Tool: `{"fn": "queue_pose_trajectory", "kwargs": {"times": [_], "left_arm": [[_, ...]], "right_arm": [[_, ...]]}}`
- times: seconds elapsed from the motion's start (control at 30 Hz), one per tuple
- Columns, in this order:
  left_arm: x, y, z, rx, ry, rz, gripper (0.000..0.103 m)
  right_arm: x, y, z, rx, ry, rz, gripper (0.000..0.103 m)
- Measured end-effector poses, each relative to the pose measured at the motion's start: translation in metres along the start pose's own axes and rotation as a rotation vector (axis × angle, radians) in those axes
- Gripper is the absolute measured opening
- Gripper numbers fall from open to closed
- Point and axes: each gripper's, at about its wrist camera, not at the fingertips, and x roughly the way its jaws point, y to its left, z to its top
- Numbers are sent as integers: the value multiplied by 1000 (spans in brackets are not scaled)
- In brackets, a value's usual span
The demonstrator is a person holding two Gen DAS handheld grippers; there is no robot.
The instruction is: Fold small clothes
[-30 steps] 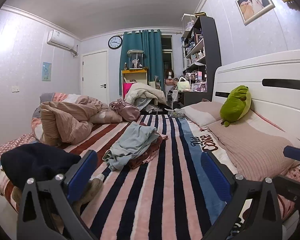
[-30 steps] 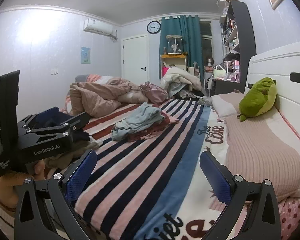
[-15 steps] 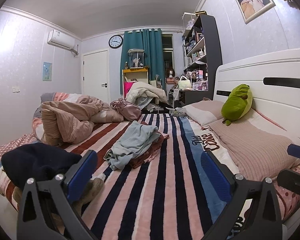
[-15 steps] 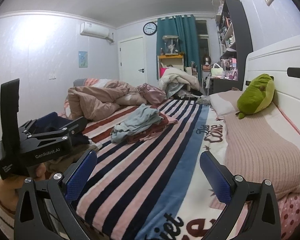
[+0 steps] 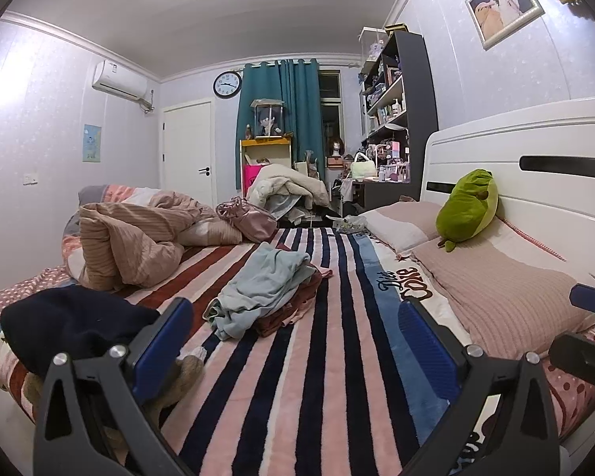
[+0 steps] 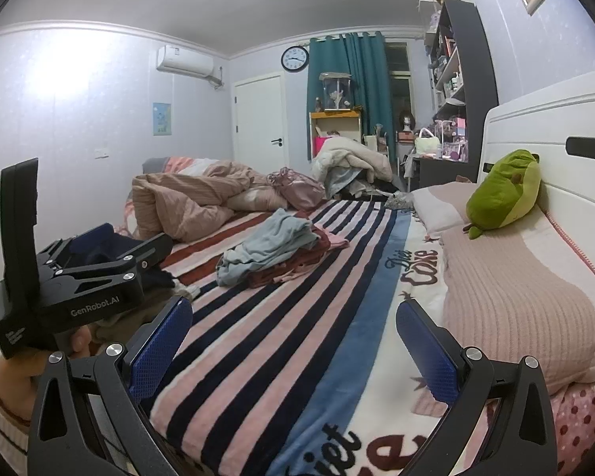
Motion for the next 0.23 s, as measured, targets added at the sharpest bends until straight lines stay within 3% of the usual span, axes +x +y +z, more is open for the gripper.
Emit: {"fn": "queue_pose_trajectory", "kwargs": {"times": [0.23], "left_arm": [[-5,-2,3,-4,-2,-46,102]], "right_arm": [[-5,1,3,14,0,-30,103]]}}
